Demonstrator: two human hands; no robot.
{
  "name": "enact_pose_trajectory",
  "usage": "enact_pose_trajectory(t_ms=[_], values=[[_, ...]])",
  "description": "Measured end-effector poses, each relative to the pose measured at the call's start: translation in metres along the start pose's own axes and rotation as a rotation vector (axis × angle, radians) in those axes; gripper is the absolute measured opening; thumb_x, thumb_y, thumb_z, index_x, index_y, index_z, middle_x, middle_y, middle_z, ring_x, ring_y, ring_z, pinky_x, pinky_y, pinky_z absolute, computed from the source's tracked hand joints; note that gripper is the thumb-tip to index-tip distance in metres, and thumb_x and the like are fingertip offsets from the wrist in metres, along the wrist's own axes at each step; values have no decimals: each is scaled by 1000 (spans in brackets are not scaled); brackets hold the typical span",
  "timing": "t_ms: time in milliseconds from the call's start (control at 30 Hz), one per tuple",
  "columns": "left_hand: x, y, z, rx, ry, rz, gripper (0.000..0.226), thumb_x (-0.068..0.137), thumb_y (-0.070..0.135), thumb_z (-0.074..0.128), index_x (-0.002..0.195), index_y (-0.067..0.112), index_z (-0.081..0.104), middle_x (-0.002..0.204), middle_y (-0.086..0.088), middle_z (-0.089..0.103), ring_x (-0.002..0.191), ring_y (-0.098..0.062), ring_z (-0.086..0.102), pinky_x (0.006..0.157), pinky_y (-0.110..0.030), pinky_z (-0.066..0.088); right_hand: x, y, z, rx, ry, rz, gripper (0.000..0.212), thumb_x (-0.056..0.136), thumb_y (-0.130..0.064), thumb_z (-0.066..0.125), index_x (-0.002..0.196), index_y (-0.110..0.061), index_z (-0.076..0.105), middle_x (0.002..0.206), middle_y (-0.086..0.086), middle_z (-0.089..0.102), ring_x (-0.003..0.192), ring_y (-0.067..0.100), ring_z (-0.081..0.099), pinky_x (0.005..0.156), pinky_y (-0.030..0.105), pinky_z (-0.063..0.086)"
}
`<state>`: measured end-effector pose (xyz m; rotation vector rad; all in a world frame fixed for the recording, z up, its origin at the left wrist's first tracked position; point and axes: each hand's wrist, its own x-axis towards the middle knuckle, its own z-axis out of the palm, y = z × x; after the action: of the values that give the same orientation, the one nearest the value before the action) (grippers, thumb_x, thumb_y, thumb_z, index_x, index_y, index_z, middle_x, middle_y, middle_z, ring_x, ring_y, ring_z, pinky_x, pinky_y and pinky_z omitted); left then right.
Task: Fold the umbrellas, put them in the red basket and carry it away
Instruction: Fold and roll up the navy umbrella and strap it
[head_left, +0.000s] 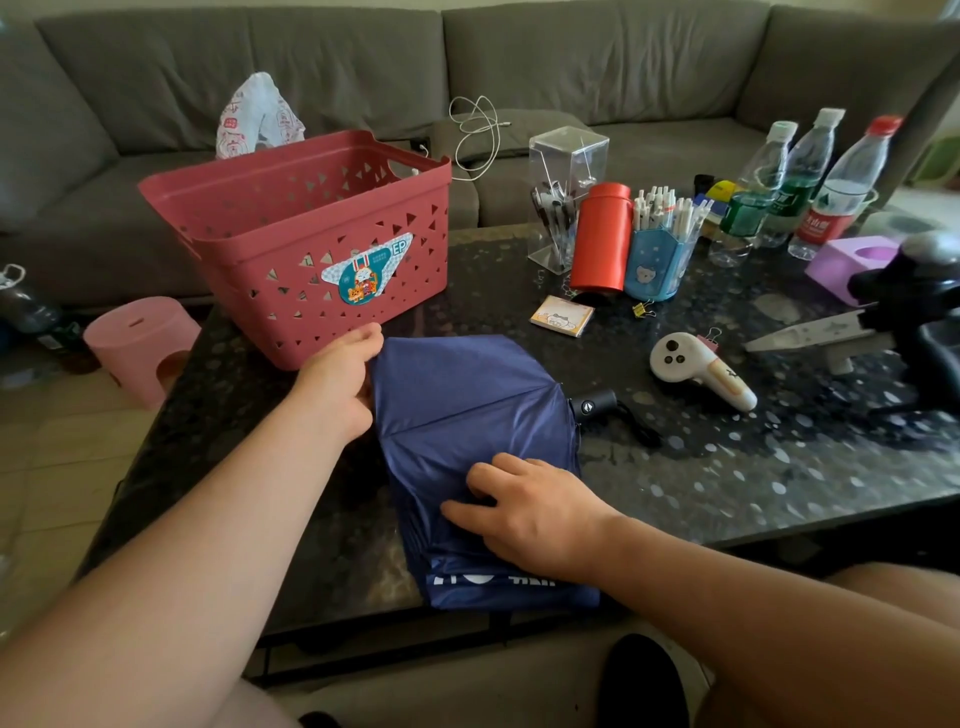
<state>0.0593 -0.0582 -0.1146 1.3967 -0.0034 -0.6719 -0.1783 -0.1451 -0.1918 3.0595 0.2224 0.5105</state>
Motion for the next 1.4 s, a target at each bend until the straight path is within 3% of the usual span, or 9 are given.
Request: enact_pose_trajectory(t_ms=[167, 333, 467, 667, 800, 1000, 1167, 1300, 1400], values=[[-8, -4, 3, 9, -10, 46, 27, 95, -2, 70, 105, 23, 76, 121, -10, 74, 110, -27, 71, 99, -43, 59, 0, 0, -3, 103, -46, 33, 41, 94, -32, 46, 133, -38, 58, 96, 1, 50, 71, 25, 57, 44, 36, 51], [-34, 0, 0, 58, -14, 172, 28, 91, 2, 77, 107, 26, 80, 112, 0, 77, 104, -17, 74, 84, -30, 61, -3, 5, -11, 132, -26, 4, 34, 100, -40, 46, 130, -40, 60, 87, -3, 58, 59, 24, 60, 44, 31, 48], [-61, -1, -12, 214, -147, 202, 23, 95, 11, 75, 109, 29, 79, 114, 1, 78, 110, -18, 73, 95, -36, 55, -6, 9, -24, 193, -32, 16, 31, 99, -45, 52, 125, -38, 69, 91, -8, 66, 71, 18, 65, 51, 29, 48], [-91, -17, -31, 232, -298, 183, 17, 97, 13, 71, 107, 24, 79, 100, -2, 79, 101, -17, 72, 97, -39, 53, 5, 41, -58, 296, 244, 379, 23, 98, -38, 58, 93, -24, 76, 79, -3, 72, 75, 22, 68, 67, 38, 54], [-100, -26, -45, 283, -361, 211, 30, 93, -3, 71, 116, 15, 74, 94, -2, 78, 93, -14, 72, 85, -26, 59, 12, 65, -73, 437, 390, 716, 14, 90, -24, 72, 103, -29, 72, 93, -7, 68, 80, 11, 62, 78, 30, 50], [-106, -37, -54, 310, -340, 257, 35, 90, -11, 71, 117, 11, 72, 99, -5, 81, 93, -11, 76, 78, -19, 57, 19, 77, -77, 894, 183, 956, 15, 87, -51, 65, 95, -40, 71, 83, -10, 68, 74, 13, 61, 68, 33, 48], [-108, -39, -53, 379, -310, 310, 38, 89, -10, 75, 115, 17, 73, 102, -4, 81, 98, -16, 77, 81, -23, 59, 24, 76, -80, 807, 159, 976, 20, 92, -52, 67, 96, -34, 73, 83, -8, 68, 76, 13, 63, 66, 30, 47], [-111, -41, -52, 441, -300, 332, 39, 87, -8, 78, 113, 20, 75, 102, -3, 81, 100, -19, 77, 87, -32, 62, 27, 74, -87, 654, 33, 1017, 46, 92, -62, 60, 81, -20, 75, 78, 0, 71, 79, 18, 65, 66, 33, 48], [-113, -42, -54, 481, -303, 348, 40, 85, -8, 80, 107, 25, 78, 102, -3, 81, 100, -21, 76, 89, -36, 62, 30, 75, -83, 711, -13, 1050, 38, 86, -60, 69, 79, -24, 77, 77, -5, 73, 79, 16, 66, 68, 33, 51]])
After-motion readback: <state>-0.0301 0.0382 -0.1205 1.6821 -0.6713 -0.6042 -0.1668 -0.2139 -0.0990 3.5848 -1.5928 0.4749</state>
